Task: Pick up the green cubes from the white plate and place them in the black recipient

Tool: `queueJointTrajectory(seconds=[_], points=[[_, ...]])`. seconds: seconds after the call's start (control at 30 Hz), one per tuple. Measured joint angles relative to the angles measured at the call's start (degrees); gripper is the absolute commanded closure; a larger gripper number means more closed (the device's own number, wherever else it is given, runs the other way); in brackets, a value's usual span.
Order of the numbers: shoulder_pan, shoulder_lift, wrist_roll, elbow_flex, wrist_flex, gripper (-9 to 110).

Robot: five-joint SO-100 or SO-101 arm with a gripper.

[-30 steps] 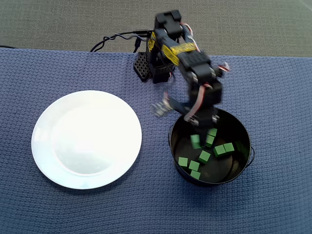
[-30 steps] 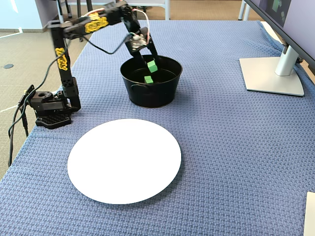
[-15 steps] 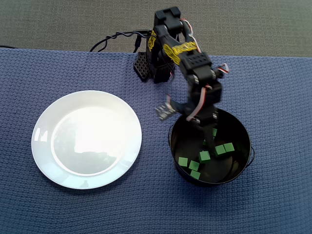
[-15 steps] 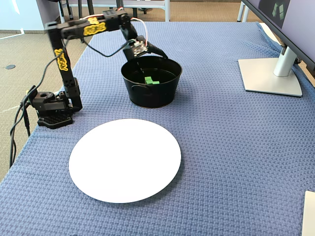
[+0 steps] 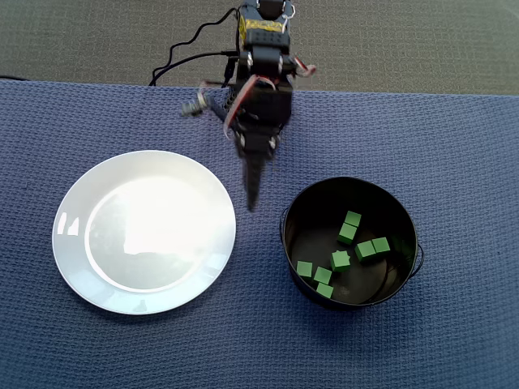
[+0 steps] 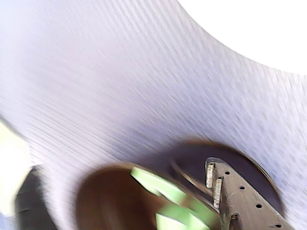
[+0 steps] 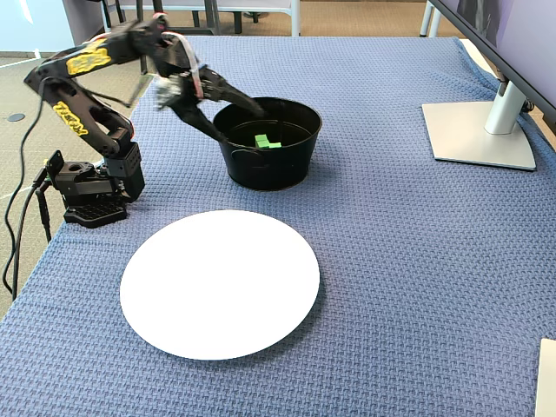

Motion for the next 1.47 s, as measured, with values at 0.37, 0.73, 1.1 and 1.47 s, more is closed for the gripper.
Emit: queueJointTrajectory(seconds=[0.37, 0.73, 1.1, 1.47], points=[[4.8, 20.9, 2.2, 17.4, -2.5, 102], [4.8, 37.5, 2.7, 40.2, -0.6, 102], [1.5, 42.6, 4.8, 45.4, 2.0, 102], [1.5, 43.0, 4.8, 45.4, 2.5, 102]])
